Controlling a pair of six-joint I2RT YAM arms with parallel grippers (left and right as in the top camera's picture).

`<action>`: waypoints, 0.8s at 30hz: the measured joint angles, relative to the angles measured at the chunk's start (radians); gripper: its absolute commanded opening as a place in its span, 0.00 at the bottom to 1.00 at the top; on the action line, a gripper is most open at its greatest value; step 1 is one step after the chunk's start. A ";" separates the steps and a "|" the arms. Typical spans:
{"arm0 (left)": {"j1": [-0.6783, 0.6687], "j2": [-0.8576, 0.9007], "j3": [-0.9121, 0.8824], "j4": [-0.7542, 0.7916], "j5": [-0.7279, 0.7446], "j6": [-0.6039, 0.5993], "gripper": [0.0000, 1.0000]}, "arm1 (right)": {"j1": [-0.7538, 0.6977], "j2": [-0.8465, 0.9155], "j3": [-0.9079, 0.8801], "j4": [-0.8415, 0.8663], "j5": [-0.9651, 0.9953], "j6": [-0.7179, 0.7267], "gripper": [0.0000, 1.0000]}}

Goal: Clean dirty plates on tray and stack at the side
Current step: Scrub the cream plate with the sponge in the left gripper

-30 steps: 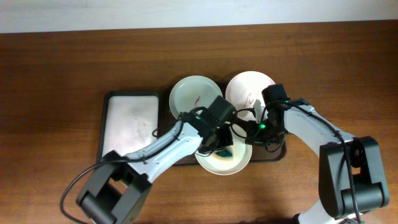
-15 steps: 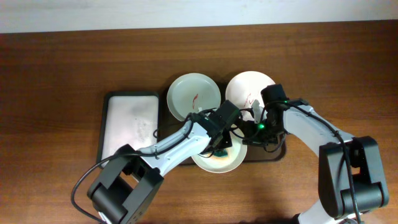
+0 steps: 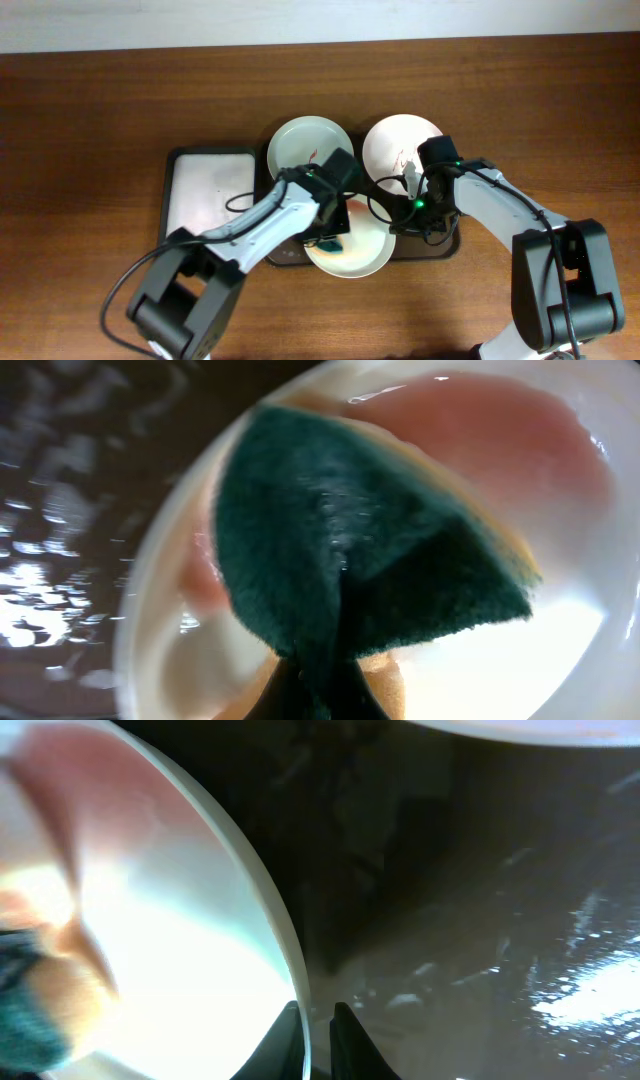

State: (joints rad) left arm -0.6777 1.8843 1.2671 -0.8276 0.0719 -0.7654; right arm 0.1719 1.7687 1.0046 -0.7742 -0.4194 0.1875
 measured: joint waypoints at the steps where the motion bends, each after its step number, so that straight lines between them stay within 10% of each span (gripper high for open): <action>1: 0.019 -0.029 -0.008 -0.010 0.000 0.031 0.00 | 0.000 0.000 0.000 0.000 0.012 0.001 0.12; 15: 0.143 -0.312 -0.013 -0.026 -0.024 0.145 0.00 | -0.002 0.000 0.000 -0.006 0.079 0.006 0.27; 18: 0.143 -0.312 -0.013 -0.026 -0.024 0.145 0.00 | -0.002 0.000 0.000 -0.005 0.080 0.007 0.04; 24: 0.148 -0.304 -0.014 -0.070 -0.093 0.153 0.00 | -0.002 0.000 0.000 -0.003 0.059 0.003 0.04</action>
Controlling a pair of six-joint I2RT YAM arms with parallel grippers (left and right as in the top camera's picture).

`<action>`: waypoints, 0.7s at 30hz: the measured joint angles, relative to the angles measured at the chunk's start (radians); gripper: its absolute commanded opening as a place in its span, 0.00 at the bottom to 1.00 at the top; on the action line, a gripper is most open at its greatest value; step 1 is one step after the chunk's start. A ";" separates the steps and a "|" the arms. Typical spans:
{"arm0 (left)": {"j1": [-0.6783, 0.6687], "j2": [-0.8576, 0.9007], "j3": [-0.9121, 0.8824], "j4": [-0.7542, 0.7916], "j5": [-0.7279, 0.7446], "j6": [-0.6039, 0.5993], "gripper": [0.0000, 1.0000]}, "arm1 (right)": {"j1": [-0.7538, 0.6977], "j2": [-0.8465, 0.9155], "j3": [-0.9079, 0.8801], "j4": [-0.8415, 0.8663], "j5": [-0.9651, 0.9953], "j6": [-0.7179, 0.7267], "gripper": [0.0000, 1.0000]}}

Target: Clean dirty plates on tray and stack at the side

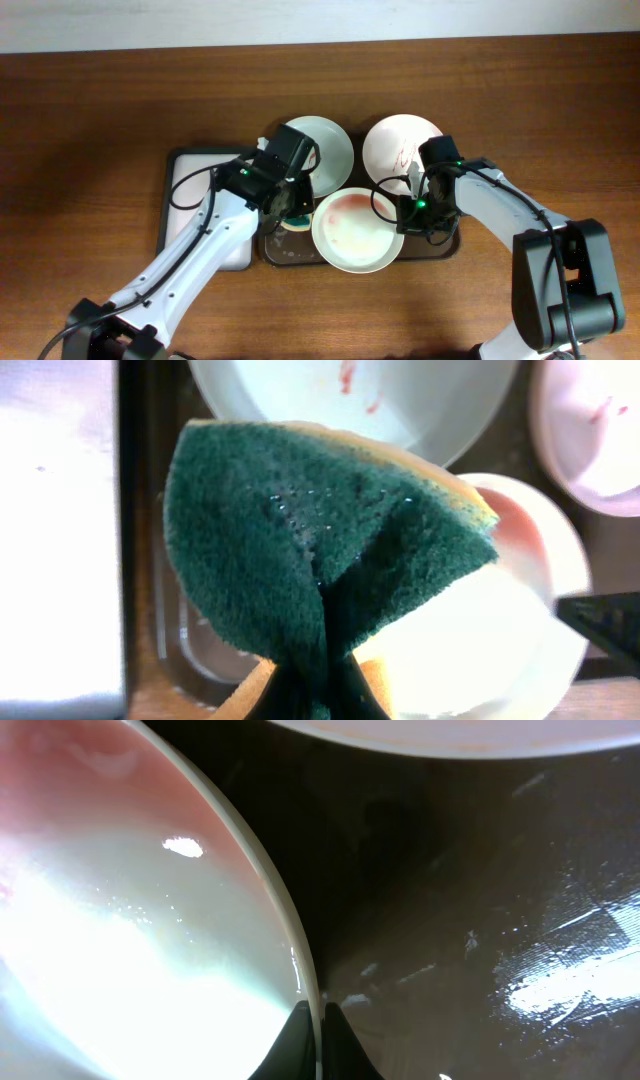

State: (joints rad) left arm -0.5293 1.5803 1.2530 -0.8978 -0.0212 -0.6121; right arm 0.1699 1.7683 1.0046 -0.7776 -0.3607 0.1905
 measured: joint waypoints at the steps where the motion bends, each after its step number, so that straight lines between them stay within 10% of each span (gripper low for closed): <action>1: 0.010 0.000 0.000 -0.006 -0.010 0.016 0.00 | 0.000 -0.002 0.000 0.000 -0.001 -0.003 0.04; 9: 0.225 0.000 0.000 -0.034 -0.003 0.223 0.00 | 0.002 -0.247 0.006 -0.018 0.145 -0.011 0.04; 21: 0.473 0.106 0.000 -0.002 0.119 0.449 0.00 | 0.364 -0.417 0.008 0.039 0.921 -0.016 0.04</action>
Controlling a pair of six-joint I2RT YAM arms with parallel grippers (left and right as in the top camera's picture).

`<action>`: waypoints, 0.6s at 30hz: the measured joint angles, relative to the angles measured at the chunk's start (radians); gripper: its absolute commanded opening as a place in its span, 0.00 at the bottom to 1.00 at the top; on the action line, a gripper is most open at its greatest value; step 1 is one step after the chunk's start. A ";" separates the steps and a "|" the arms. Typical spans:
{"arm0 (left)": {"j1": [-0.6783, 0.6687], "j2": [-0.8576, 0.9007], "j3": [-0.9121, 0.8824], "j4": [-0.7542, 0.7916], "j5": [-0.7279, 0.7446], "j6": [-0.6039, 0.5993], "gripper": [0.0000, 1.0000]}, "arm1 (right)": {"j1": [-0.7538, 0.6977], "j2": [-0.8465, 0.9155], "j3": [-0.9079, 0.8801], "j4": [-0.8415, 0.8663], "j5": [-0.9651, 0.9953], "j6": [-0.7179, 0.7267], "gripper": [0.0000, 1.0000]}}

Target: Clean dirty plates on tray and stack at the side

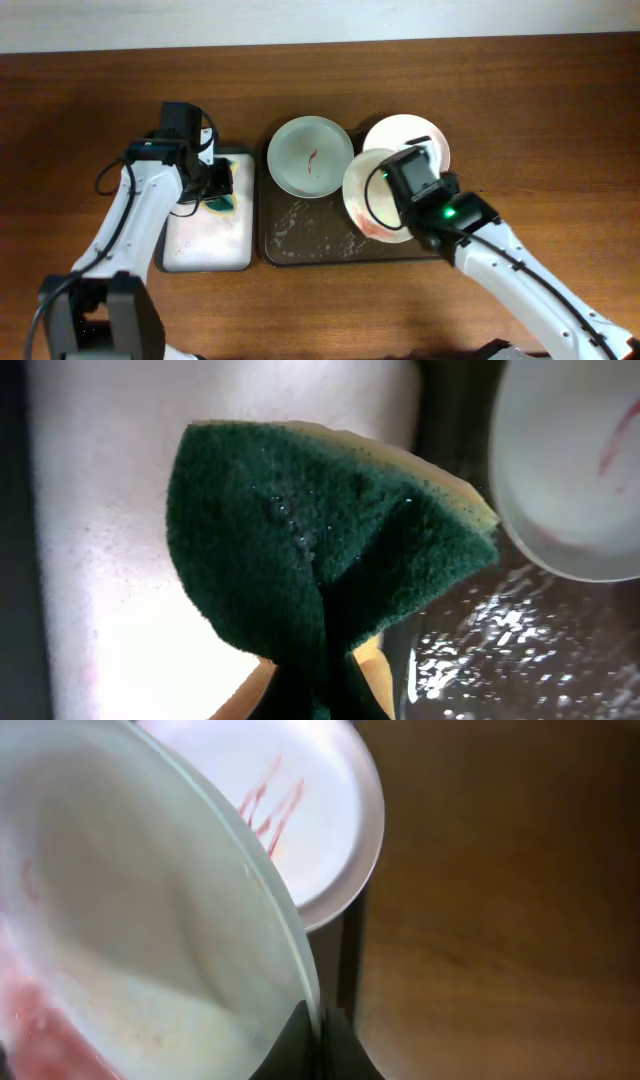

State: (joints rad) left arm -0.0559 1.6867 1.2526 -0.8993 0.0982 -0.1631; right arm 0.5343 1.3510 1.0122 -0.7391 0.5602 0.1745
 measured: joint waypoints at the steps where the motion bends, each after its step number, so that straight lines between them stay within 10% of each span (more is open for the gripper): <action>1: 0.000 0.022 0.000 0.003 0.000 0.008 0.00 | 0.027 0.000 0.000 0.008 0.053 0.000 0.04; 9: 0.002 0.142 -0.003 0.001 0.003 0.040 0.00 | 0.154 0.000 0.000 0.019 0.206 -0.034 0.04; 18: -0.003 -0.082 -0.010 -0.007 0.110 0.040 0.00 | -0.121 0.006 0.002 -0.112 -0.344 0.293 0.04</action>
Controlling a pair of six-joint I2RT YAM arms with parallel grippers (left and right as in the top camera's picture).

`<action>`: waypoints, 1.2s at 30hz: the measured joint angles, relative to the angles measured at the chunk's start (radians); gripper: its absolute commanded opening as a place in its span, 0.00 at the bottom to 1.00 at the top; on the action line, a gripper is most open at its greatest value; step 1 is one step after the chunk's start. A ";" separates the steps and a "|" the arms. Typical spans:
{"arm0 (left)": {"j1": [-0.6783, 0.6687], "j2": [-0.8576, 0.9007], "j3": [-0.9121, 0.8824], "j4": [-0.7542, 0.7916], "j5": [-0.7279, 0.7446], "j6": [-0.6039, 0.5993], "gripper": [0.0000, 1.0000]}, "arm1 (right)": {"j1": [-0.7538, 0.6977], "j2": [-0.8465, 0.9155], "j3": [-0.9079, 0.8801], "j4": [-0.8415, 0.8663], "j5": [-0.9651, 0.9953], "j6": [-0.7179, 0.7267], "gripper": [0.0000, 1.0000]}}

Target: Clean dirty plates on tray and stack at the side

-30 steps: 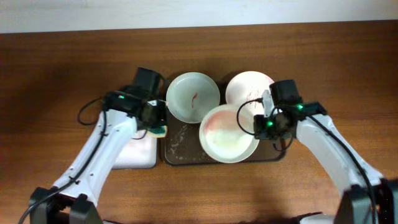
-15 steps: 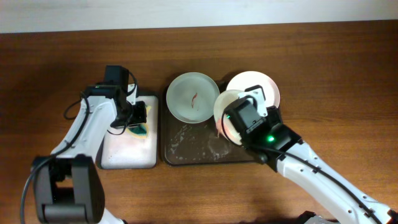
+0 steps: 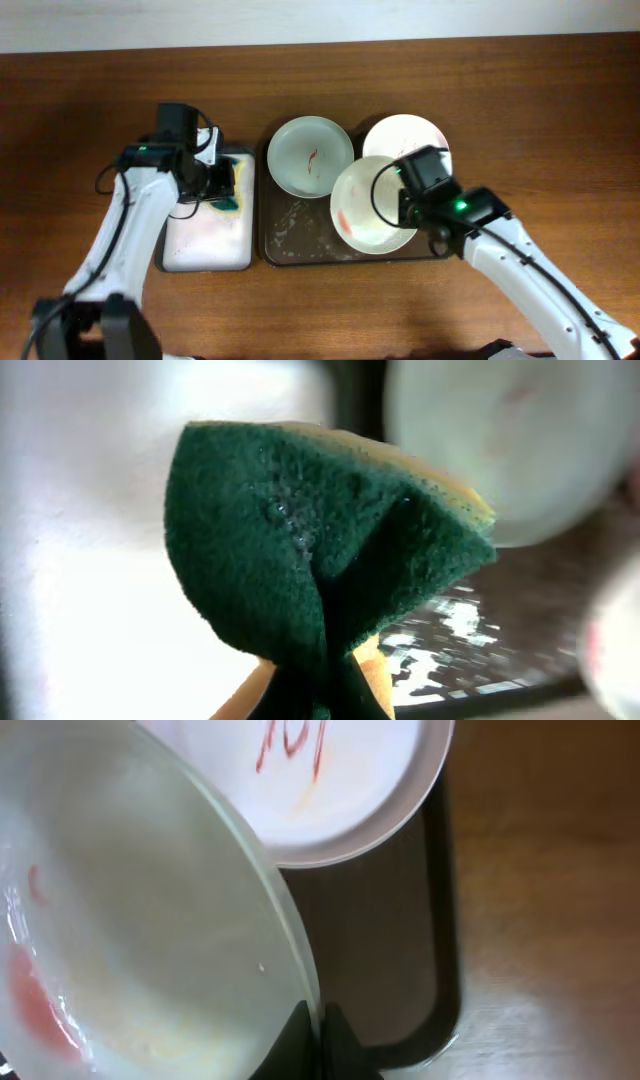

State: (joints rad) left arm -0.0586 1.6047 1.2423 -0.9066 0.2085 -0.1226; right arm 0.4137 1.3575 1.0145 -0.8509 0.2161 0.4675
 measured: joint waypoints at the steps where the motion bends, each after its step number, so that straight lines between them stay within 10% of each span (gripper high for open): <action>1: -0.011 -0.021 0.000 0.000 0.032 0.000 0.00 | -0.022 0.012 0.000 -0.008 -0.045 0.007 0.04; 18: -0.527 0.161 0.000 0.154 -0.002 -0.308 0.00 | -0.045 0.349 -0.001 0.010 -0.279 0.026 0.04; 36: -0.574 0.353 0.027 0.287 0.067 -0.338 0.00 | -0.047 0.349 -0.001 -0.003 -0.273 0.023 0.04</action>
State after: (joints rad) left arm -0.6323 1.9575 1.2697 -0.6197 0.2756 -0.4610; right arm 0.3672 1.7065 1.0134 -0.8539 -0.0570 0.4904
